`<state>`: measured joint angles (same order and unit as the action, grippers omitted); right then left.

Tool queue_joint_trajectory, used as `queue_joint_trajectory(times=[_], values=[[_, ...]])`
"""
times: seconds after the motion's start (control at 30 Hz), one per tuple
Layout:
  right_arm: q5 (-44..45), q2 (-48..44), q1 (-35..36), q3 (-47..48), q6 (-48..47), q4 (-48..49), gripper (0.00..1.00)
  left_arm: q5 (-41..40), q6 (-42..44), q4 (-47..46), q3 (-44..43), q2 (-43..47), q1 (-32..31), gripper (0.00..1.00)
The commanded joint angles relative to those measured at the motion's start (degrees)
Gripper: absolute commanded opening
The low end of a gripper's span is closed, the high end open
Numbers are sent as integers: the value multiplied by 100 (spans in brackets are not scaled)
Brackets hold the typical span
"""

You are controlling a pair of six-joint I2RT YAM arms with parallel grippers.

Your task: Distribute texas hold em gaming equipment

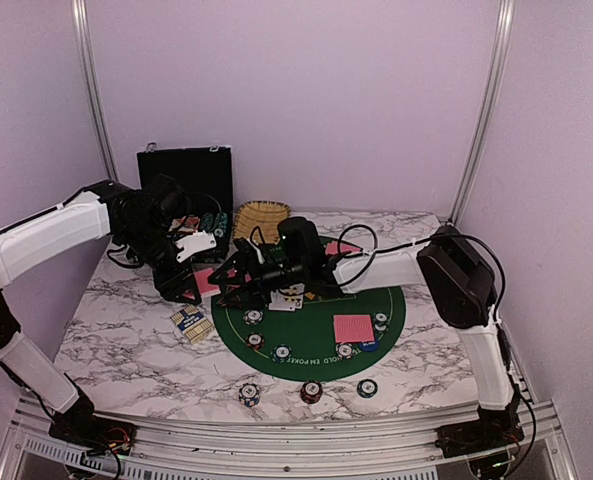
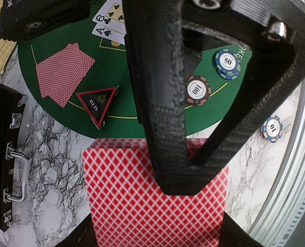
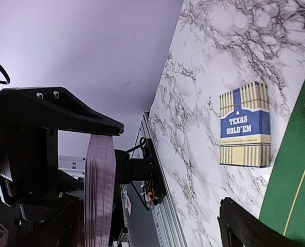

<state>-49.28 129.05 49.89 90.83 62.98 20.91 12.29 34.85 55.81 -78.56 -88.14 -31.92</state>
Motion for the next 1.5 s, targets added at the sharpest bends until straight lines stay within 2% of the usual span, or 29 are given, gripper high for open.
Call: queue_joint_trajectory(times=[0.0,0.3,0.87,1.1,1.47], values=[[-113,131,86,311,298,464,92,185,-32,115,-203,-63,28,0],[-186,491,187,589,727,847,92,206,-36,113,-212,-87,19,0],[-173,1144,189,1258,1076,780,90,188,-32,115,-214,-69,19,0],[-84,1061,55,946,1161,888,85,169,-5,114,-168,-26,19,0],[-114,566,-128,94,1279,1495,67,162,3,114,-133,-32,19,0]])
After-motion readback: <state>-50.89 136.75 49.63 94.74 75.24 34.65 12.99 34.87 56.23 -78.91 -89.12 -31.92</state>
